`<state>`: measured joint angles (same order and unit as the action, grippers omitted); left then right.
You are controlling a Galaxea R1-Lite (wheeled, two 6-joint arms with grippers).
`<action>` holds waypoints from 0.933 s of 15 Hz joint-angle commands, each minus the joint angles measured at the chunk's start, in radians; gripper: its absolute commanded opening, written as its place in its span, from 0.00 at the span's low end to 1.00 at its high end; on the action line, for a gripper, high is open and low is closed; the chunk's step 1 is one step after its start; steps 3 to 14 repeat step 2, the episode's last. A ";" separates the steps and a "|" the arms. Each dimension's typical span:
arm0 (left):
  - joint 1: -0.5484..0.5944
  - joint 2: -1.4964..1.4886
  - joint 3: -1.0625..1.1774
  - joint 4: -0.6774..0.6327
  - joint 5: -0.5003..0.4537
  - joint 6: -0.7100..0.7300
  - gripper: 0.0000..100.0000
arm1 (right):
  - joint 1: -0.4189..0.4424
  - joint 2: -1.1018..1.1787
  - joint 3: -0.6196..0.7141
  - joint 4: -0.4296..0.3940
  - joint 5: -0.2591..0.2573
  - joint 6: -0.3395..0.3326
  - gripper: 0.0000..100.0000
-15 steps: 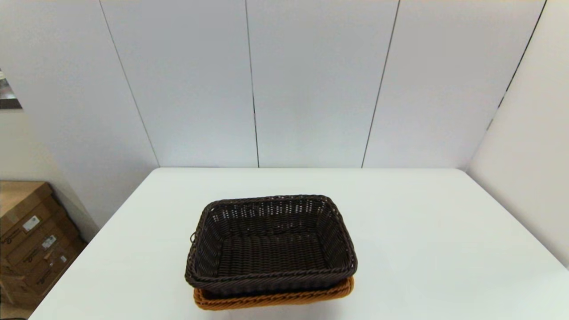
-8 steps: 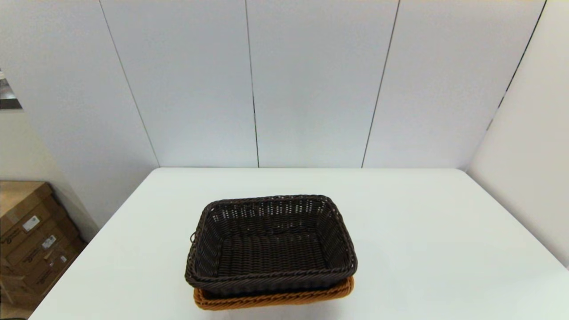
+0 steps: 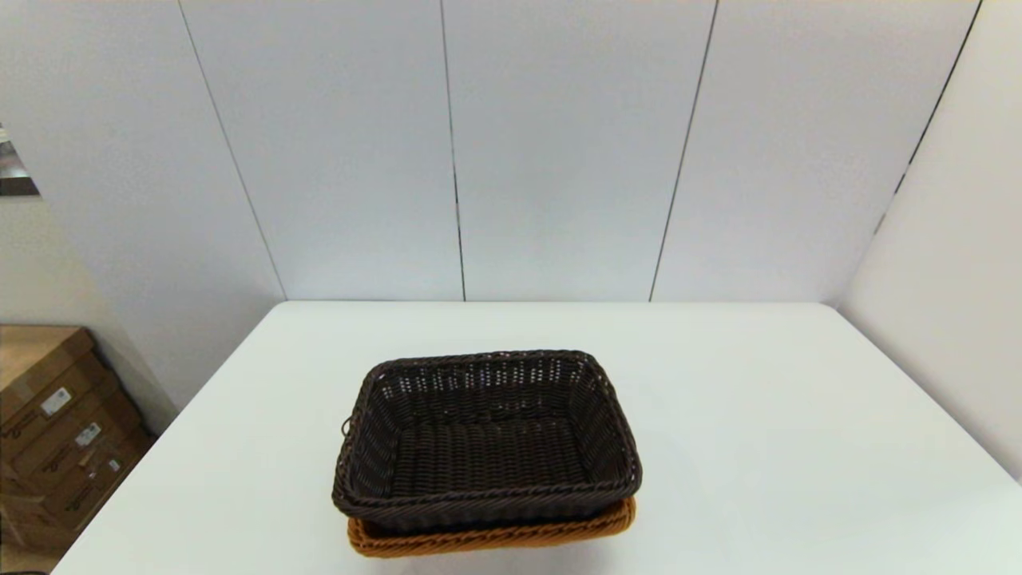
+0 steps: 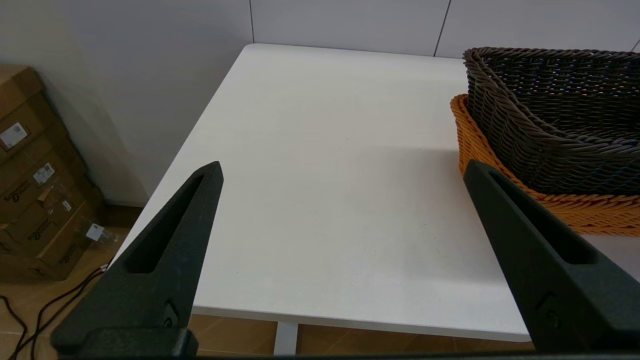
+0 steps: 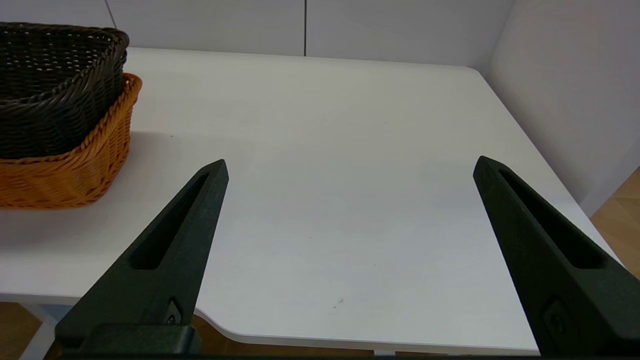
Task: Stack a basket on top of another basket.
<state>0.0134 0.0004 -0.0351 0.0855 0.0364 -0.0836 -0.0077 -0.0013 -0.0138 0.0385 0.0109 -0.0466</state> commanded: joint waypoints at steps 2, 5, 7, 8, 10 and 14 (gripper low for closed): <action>0.000 -0.002 0.000 0.000 0.000 -0.001 1.00 | 0.000 0.000 0.000 0.000 0.000 0.004 1.00; 0.000 -0.002 0.000 0.000 0.000 -0.001 1.00 | 0.000 0.000 0.000 0.000 0.000 0.004 1.00; 0.000 -0.002 0.000 0.000 0.000 -0.001 1.00 | 0.000 0.000 0.000 0.000 0.000 0.004 1.00; 0.000 -0.002 0.000 0.000 0.000 -0.001 1.00 | 0.000 0.000 0.000 0.000 0.000 0.004 1.00; 0.000 -0.002 0.000 0.000 0.000 -0.001 1.00 | 0.000 0.000 0.000 0.000 0.000 0.004 1.00; 0.000 -0.002 0.000 0.000 0.000 -0.001 1.00 | 0.000 0.000 0.000 0.000 0.000 0.004 1.00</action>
